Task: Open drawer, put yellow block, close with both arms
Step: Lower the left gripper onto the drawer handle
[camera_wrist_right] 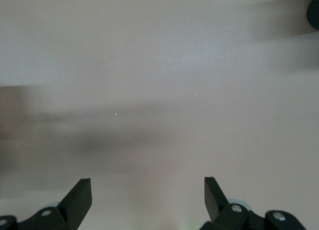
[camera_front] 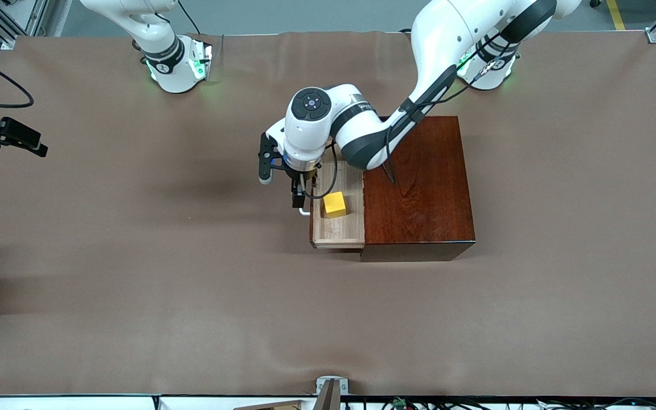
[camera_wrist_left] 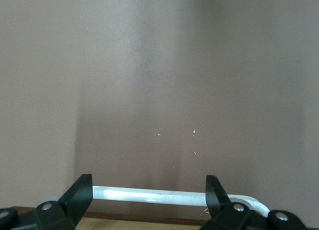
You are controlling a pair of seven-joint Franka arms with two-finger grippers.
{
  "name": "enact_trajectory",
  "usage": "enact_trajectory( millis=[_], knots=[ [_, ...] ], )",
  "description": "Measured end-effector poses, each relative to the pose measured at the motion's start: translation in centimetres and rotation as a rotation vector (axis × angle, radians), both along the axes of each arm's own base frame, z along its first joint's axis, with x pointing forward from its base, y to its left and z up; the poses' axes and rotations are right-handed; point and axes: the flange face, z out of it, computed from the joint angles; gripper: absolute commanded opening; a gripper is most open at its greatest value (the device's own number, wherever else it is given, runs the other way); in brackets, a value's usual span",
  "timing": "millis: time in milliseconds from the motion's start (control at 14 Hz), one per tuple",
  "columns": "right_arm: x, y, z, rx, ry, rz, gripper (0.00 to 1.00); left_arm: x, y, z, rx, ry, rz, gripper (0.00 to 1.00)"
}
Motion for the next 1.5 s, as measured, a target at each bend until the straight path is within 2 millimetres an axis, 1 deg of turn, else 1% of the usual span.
enact_trajectory(
  millis=[357, 714, 1286, 1500],
  knots=[
    [0.1, 0.2, -0.1, 0.0, 0.003, 0.003, 1.0, 0.2, 0.1, 0.2, -0.002, -0.004, -0.006, 1.0],
    [0.1, 0.1, -0.2, 0.0, 0.004, 0.003, 1.0, 0.1, 0.7, -0.2, 0.046, 0.03, -0.017, 1.0],
    [0.1, 0.1, -0.2, 0.0, 0.004, 0.003, 1.0, -0.3, 1.2, 0.3, 0.114, 0.091, -0.017, 1.0],
    [0.1, 0.2, -0.2, 0.0, 0.004, 0.003, 1.0, -0.4, 1.7, 0.6, 0.152, 0.107, -0.021, 1.0]
  ],
)
